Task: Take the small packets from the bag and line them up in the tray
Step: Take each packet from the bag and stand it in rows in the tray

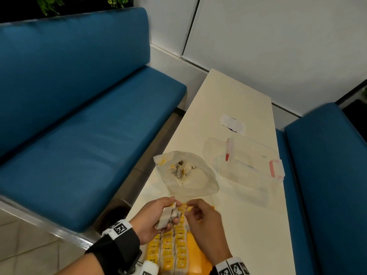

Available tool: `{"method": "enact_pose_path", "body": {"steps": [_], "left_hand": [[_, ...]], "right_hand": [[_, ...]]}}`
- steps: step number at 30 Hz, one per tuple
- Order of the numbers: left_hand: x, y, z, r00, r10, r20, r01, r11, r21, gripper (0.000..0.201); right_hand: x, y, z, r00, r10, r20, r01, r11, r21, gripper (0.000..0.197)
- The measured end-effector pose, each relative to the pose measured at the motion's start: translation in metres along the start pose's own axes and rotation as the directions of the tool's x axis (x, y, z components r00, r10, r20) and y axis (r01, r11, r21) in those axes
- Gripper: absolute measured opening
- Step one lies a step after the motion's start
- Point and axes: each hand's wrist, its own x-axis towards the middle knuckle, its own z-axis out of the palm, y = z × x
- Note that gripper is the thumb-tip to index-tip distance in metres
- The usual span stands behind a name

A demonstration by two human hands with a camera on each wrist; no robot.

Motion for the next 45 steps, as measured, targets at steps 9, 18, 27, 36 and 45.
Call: {"method": "enact_pose_path", "body": {"steps": [9, 18, 27, 36, 45], "left_hand": [[-0.003, -0.003, 0.014, 0.987, 0.155, -0.028, -0.156, 0.987, -0.037, 0.024], [-0.007, -0.004, 0.006, 0.985, 0.171, -0.022, -0.171, 0.985, 0.019, 0.035], [-0.012, -0.008, -0.002, 0.972, 0.223, 0.075, -0.229, 0.968, 0.098, 0.050], [-0.015, -0.006, -0.009, 0.962, 0.256, 0.096, -0.264, 0.961, 0.087, 0.041], [-0.011, -0.002, -0.023, 0.960, 0.279, -0.019, -0.278, 0.959, 0.048, 0.025]], "right_hand": [[-0.005, -0.026, 0.012, 0.979, -0.127, 0.158, 0.093, 0.974, 0.206, 0.015], [0.000, -0.019, 0.002, 0.986, 0.001, 0.168, -0.043, 0.968, 0.246, 0.028], [0.007, -0.011, -0.008, 0.995, 0.059, 0.074, -0.074, 0.975, 0.209, 0.024], [0.010, -0.012, -0.026, 0.992, 0.000, 0.128, -0.026, 0.979, 0.201, 0.008], [0.014, 0.001, -0.039, 0.989, 0.058, 0.136, -0.046, 0.995, -0.085, 0.016]]}}
